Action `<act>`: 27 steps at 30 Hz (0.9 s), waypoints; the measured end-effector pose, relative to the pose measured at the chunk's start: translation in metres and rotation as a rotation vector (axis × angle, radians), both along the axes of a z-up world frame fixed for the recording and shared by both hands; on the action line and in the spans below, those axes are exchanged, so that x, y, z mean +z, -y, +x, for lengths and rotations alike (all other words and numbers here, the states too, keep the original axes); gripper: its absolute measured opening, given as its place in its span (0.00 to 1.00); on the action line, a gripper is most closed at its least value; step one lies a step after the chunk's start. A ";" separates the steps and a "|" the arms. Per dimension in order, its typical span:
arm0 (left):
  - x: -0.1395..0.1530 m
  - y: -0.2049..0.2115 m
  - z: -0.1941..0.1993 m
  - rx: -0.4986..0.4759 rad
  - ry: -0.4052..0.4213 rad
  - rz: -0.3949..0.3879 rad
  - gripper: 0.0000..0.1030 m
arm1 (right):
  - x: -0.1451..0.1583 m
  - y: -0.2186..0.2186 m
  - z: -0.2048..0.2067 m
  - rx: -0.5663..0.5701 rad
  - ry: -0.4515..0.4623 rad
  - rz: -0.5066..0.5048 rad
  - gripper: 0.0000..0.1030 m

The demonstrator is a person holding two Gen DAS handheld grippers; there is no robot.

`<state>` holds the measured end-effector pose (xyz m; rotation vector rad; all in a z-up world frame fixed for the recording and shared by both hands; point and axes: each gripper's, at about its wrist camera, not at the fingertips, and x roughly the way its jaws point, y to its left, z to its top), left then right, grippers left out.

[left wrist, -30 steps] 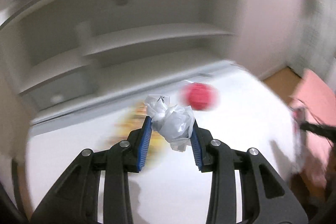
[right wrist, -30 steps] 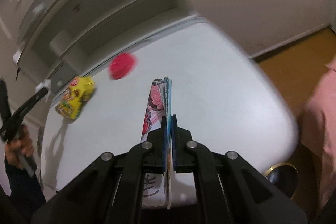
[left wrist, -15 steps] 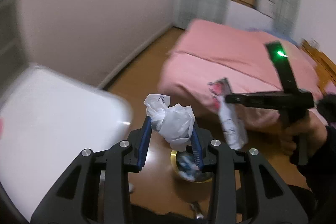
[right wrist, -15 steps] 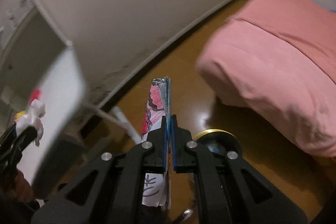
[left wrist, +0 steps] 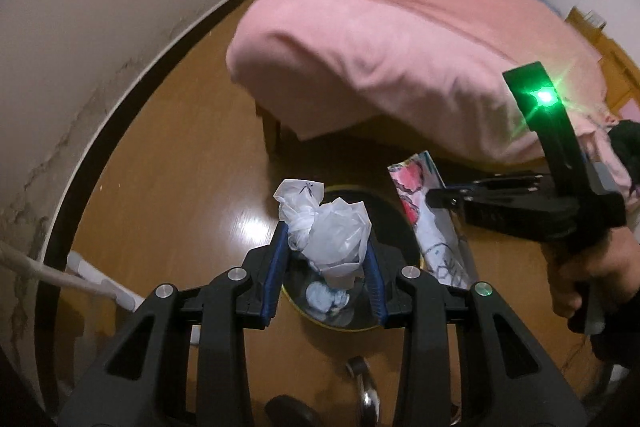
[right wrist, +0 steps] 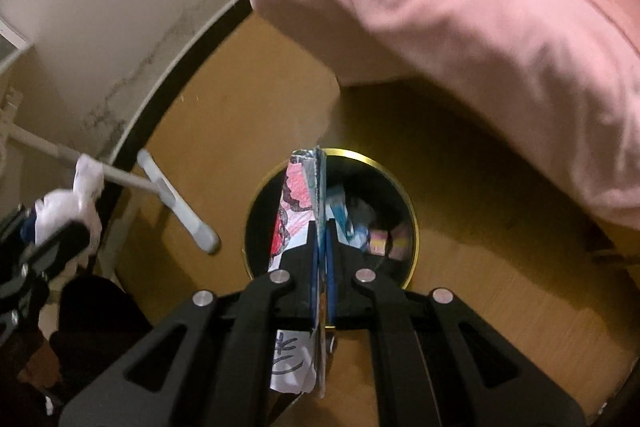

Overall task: Collect trash
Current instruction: 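Carry both items over the bin and open both tools to drop them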

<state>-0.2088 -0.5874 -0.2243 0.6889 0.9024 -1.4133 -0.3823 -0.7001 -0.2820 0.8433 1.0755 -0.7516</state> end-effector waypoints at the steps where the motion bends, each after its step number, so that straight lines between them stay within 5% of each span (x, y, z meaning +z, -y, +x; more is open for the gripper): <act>1: -0.003 0.001 0.000 0.001 -0.006 0.009 0.34 | -0.007 0.000 0.000 0.003 -0.004 0.010 0.04; 8: -0.024 0.007 -0.007 -0.011 -0.011 0.050 0.34 | -0.033 0.005 -0.002 0.005 -0.009 0.052 0.04; 20: -0.032 0.013 -0.009 -0.009 -0.014 0.072 0.34 | -0.033 0.012 -0.011 -0.042 0.009 0.080 0.06; 21: -0.032 0.013 -0.010 -0.011 -0.015 0.073 0.34 | -0.033 0.014 -0.011 -0.046 0.011 0.083 0.09; 23: -0.032 0.013 -0.011 -0.013 -0.015 0.075 0.34 | -0.031 0.016 -0.012 -0.052 0.018 0.080 0.32; 24: -0.033 0.013 -0.012 -0.015 -0.015 0.075 0.34 | -0.029 0.017 -0.013 -0.057 0.023 0.063 0.60; 27: -0.034 0.015 -0.013 -0.014 -0.014 0.074 0.34 | -0.022 0.016 -0.013 -0.052 0.034 0.034 0.67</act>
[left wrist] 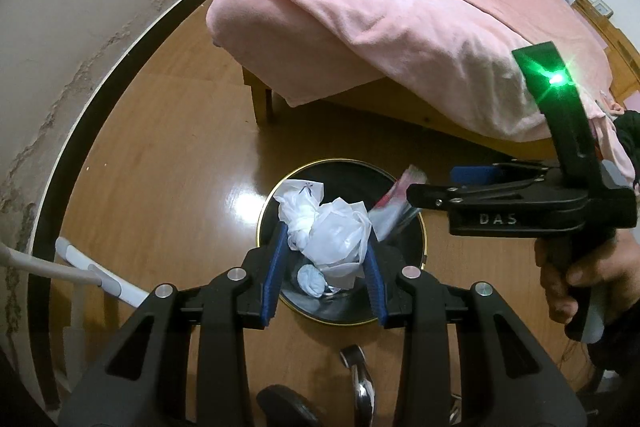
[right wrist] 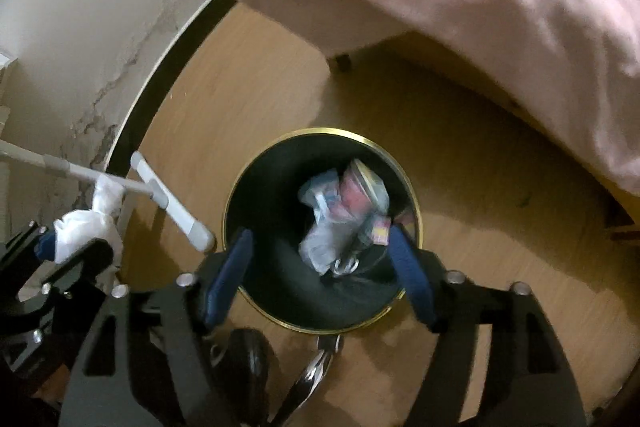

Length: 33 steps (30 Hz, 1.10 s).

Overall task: Collect trash
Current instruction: 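Carry both items over the bin and open both tools to drop them, then swing both tools back toward the desk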

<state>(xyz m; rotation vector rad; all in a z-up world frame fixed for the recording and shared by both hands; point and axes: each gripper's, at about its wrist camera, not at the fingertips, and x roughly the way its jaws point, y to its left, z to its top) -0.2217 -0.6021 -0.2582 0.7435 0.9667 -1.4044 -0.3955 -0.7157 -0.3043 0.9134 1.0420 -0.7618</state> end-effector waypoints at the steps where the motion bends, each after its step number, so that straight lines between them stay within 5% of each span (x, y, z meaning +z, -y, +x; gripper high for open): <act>1: -0.001 0.000 0.000 0.000 0.000 0.002 0.34 | 0.001 0.000 -0.001 -0.003 0.005 0.003 0.67; 13: 0.002 0.008 -0.012 -0.035 -0.021 -0.012 0.34 | 0.018 0.009 -0.017 -0.061 0.044 -0.018 0.67; 17: 0.009 0.010 -0.017 -0.051 -0.022 -0.028 0.53 | 0.028 0.012 -0.022 -0.078 0.057 -0.031 0.67; 24: 0.024 0.008 -0.016 -0.043 -0.025 -0.058 0.67 | 0.046 0.010 -0.027 -0.086 0.061 -0.055 0.67; 28: 0.054 -0.001 -0.009 -0.015 0.007 -0.108 0.77 | 0.065 0.005 -0.021 -0.054 0.057 -0.091 0.67; 33: 0.127 -0.035 0.008 -0.001 0.099 -0.214 0.81 | 0.130 -0.010 0.006 0.045 0.085 -0.209 0.67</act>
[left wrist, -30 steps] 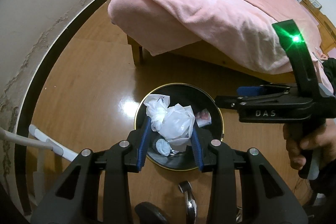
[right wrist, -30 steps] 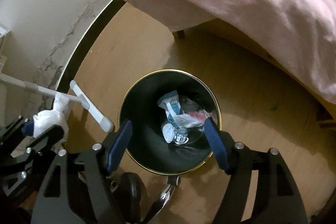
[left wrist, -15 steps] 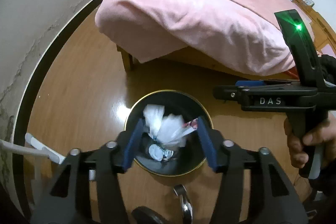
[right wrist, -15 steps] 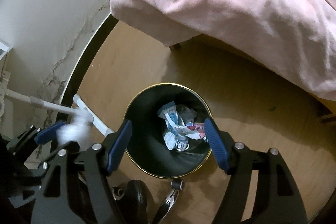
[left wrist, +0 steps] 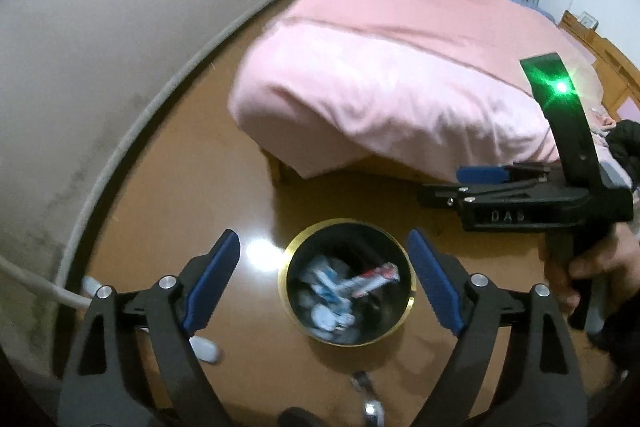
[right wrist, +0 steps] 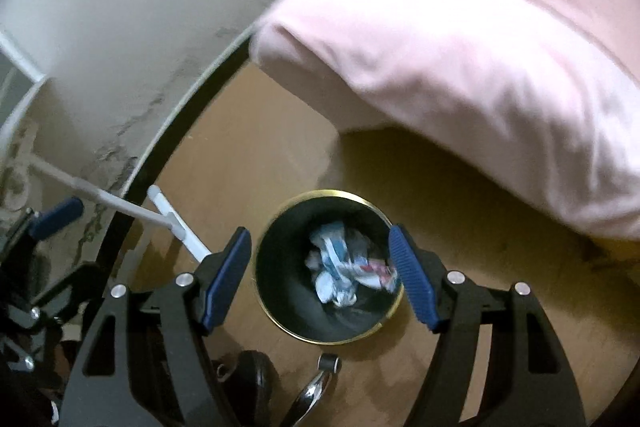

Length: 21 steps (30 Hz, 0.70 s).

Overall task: Collect trash
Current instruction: 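Swing both tools back toward the desk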

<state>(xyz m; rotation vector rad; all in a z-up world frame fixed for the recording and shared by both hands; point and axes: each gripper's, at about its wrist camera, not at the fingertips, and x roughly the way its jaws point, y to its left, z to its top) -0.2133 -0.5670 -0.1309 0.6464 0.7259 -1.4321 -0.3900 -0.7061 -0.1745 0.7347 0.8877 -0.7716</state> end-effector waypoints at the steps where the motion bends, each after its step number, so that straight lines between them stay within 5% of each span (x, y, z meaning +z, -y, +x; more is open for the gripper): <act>1: 0.018 -0.011 0.005 0.007 0.026 -0.024 0.81 | 0.012 -0.003 0.007 0.021 -0.004 -0.021 0.67; 6: 0.095 -0.078 0.048 0.102 0.160 -0.114 0.84 | 0.084 -0.036 0.063 0.174 0.048 -0.134 0.68; 11: 0.150 -0.181 0.139 0.353 0.301 -0.149 0.87 | 0.125 -0.088 0.138 0.355 0.114 -0.172 0.70; 17: 0.161 -0.305 0.264 0.691 0.483 -0.009 0.88 | 0.142 -0.167 0.234 0.578 0.147 -0.165 0.70; 21: 0.155 -0.360 0.325 0.755 0.491 0.076 0.89 | 0.152 -0.219 0.285 0.704 0.153 -0.178 0.70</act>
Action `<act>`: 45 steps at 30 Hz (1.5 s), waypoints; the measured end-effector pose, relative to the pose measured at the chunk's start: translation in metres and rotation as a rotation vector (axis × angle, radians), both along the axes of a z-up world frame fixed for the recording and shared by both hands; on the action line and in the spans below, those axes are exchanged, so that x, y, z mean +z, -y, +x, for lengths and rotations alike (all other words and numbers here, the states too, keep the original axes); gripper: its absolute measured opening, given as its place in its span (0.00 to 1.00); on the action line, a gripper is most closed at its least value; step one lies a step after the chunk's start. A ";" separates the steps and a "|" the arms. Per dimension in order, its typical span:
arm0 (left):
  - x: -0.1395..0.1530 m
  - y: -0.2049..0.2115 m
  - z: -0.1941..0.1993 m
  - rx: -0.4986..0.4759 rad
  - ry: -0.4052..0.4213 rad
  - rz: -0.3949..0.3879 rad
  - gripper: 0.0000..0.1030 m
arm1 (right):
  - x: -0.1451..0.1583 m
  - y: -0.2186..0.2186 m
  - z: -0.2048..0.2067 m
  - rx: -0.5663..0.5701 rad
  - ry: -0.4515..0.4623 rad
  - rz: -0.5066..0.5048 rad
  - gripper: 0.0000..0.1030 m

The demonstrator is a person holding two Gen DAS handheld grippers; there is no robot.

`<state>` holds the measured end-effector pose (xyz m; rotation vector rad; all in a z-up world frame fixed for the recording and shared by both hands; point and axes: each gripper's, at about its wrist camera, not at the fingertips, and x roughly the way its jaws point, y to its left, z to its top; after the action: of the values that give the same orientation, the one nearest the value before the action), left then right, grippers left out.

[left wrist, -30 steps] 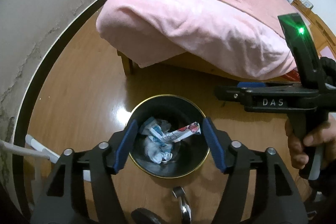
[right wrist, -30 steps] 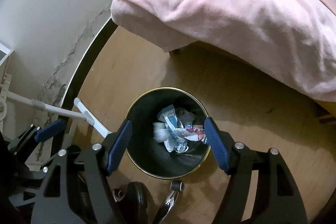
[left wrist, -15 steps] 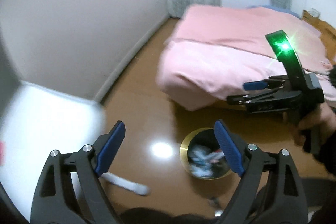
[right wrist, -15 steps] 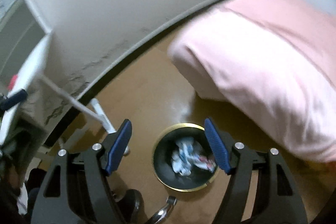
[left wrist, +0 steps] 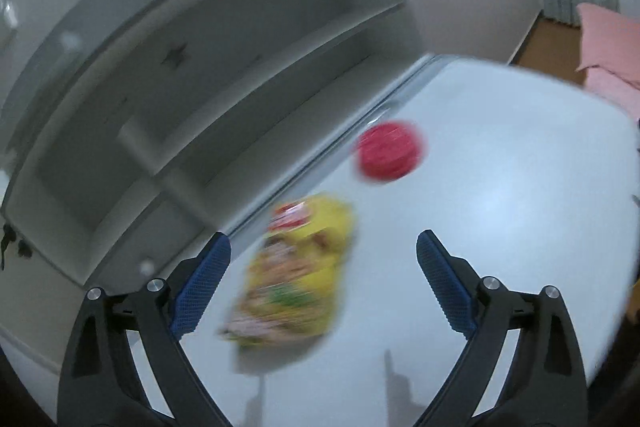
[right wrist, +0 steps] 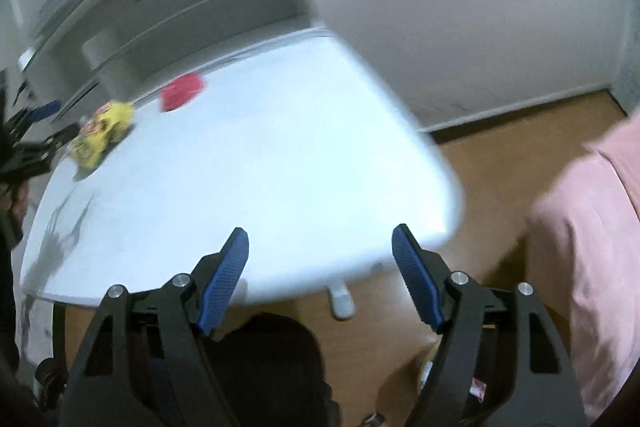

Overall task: Collect trash
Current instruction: 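Swing both tools back toward the desk, then grasp the yellow chip bag with left tool while right tool grasps the red lid, then carry both items over the bin and open both tools to drop them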

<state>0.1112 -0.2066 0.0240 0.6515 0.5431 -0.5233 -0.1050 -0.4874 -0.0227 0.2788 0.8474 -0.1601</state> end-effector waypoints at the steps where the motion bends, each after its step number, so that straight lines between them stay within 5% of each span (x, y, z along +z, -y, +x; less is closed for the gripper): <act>1: -0.003 -0.009 0.014 -0.004 -0.030 -0.008 0.89 | 0.003 -0.014 0.014 0.030 -0.001 -0.005 0.70; 6: -0.032 -0.018 0.057 0.020 -0.091 0.043 0.89 | 0.013 -0.068 0.067 0.123 -0.001 -0.020 0.70; 13: -0.060 -0.020 0.066 -0.049 -0.135 0.064 0.89 | 0.021 -0.116 0.137 0.217 -0.030 -0.052 0.70; 14: -0.062 -0.018 0.067 -0.053 -0.143 0.069 0.84 | 0.020 -0.120 0.154 0.225 -0.040 -0.056 0.70; 15: -0.064 -0.017 0.067 -0.055 -0.142 0.072 0.69 | 0.019 -0.119 0.159 0.229 -0.045 -0.055 0.70; 16: -0.064 -0.016 0.069 -0.047 -0.137 0.074 0.69 | 0.017 -0.120 0.171 0.231 -0.053 -0.054 0.70; 20: -0.045 -0.031 0.066 -0.023 -0.127 -0.003 0.56 | 0.005 -0.122 0.219 0.233 -0.090 -0.061 0.70; 29: 0.016 -0.107 0.039 0.105 -0.093 -0.197 0.53 | -0.020 -0.122 0.309 0.227 -0.154 -0.101 0.76; 38: 0.013 -0.142 0.027 0.224 -0.153 -0.266 0.51 | -0.028 -0.124 0.327 0.232 -0.160 -0.146 0.78; 45: 0.011 -0.135 0.017 0.239 -0.180 -0.299 0.51 | -0.008 -0.118 0.287 0.235 -0.111 -0.147 0.76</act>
<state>0.1282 -0.0715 0.0349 0.2512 0.6860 -0.4284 0.1821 -0.3692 -0.0309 0.0310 0.9668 -0.0177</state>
